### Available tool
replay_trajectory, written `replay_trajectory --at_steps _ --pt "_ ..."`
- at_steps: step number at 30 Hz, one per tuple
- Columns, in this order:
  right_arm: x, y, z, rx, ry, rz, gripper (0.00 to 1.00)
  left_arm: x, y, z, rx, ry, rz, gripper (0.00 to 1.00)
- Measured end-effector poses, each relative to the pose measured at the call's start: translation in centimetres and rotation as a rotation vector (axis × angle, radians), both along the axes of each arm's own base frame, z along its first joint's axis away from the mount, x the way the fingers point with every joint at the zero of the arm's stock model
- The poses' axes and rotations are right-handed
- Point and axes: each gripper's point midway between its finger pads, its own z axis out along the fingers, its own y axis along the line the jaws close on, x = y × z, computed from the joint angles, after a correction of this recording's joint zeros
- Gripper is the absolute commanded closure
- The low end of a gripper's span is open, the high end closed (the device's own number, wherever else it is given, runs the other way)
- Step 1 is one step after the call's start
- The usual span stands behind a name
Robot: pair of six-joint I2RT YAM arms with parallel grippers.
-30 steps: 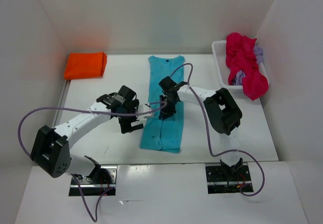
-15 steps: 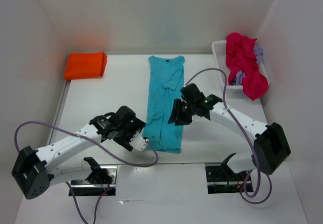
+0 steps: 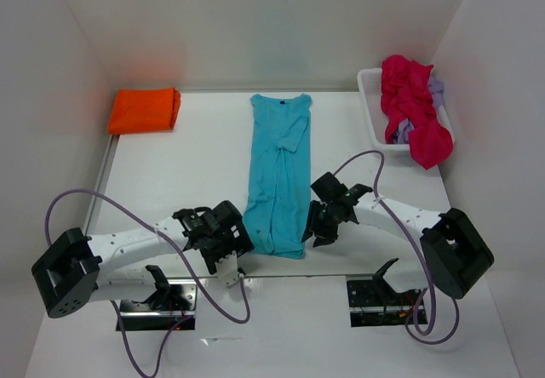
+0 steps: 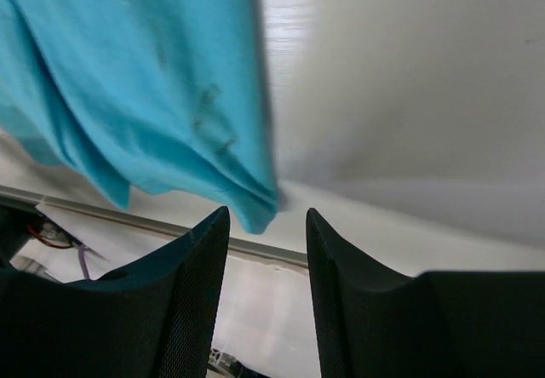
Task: Fold and stack the t-shirts
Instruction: Grab the bottom of the folded rectangular tshirt with both arms
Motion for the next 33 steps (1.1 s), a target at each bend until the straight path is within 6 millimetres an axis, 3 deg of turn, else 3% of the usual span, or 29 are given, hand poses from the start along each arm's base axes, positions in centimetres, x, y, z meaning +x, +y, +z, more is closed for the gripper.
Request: replay_trajectory --at_steps 6,12,14,18,27,29,31,33 --pt "-0.5 -0.1 -2.4 -0.027 0.055 -0.012 0.53 0.3 -0.5 -0.9 0.005 -0.036 -0.058 0.02" --pt "-1.1 1.8 -2.5 0.024 0.093 0.027 0.53 1.6 -2.0 -0.8 -0.014 -0.072 -0.075 0.03" --pt "-1.4 2.4 -2.5 0.036 0.094 0.043 0.53 2.1 -2.4 -0.8 -0.018 -0.082 -0.076 0.08" --pt "-2.0 2.9 -2.5 0.044 0.099 0.061 0.53 1.2 -2.8 -1.2 -0.009 -0.056 -0.105 0.35" --pt "-2.6 3.2 -2.5 0.063 0.125 0.056 0.53 -0.6 -3.0 -1.5 0.012 -0.003 -0.153 0.31" --pt "-2.7 3.2 -2.5 0.064 0.127 0.056 0.53 -0.6 -3.1 -1.5 0.017 0.004 -0.154 0.38" --pt "-2.7 3.2 -2.5 0.066 0.131 0.057 0.55 -0.8 -3.0 -1.6 0.026 0.014 -0.154 0.56" --pt "-2.8 3.2 -2.5 0.066 0.134 0.058 0.61 -1.1 -2.8 -1.9 0.043 0.030 -0.161 0.56"
